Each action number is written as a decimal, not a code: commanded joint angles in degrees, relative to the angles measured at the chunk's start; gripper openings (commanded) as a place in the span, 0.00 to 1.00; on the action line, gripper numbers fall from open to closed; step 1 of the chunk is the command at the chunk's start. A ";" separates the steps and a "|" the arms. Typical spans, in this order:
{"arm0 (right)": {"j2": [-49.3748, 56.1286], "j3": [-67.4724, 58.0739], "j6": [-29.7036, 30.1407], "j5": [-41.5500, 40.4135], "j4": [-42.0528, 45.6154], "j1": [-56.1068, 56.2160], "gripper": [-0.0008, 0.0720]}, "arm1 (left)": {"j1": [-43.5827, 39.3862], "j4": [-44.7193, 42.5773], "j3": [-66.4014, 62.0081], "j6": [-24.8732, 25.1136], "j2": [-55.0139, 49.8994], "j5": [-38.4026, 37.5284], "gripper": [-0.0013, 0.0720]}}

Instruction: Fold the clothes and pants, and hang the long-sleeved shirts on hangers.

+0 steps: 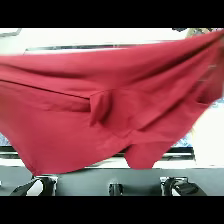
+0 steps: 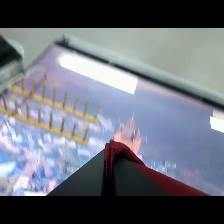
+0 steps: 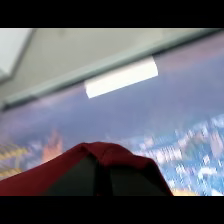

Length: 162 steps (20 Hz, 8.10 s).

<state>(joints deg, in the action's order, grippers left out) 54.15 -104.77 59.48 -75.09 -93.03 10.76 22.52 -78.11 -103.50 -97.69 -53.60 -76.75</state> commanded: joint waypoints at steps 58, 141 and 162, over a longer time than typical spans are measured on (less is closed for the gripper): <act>40.06 32.63 48.63 -3.50 -34.93 -22.03 0.05 | 11.30 16.02 74.84 11.58 -9.49 -0.92 0.58; 42.32 21.35 23.63 9.77 -15.85 -16.98 0.05 | -13.05 6.56 13.22 3.19 -53.33 2.23 0.03; 18.12 47.80 36.76 -4.66 -30.21 -35.63 0.61 | 2.05 9.79 27.76 4.74 -27.67 -2.73 0.49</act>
<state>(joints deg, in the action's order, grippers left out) 77.76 -68.58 94.52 -76.60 -116.60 -22.28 21.19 -71.00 -84.01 -93.12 -87.90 -79.11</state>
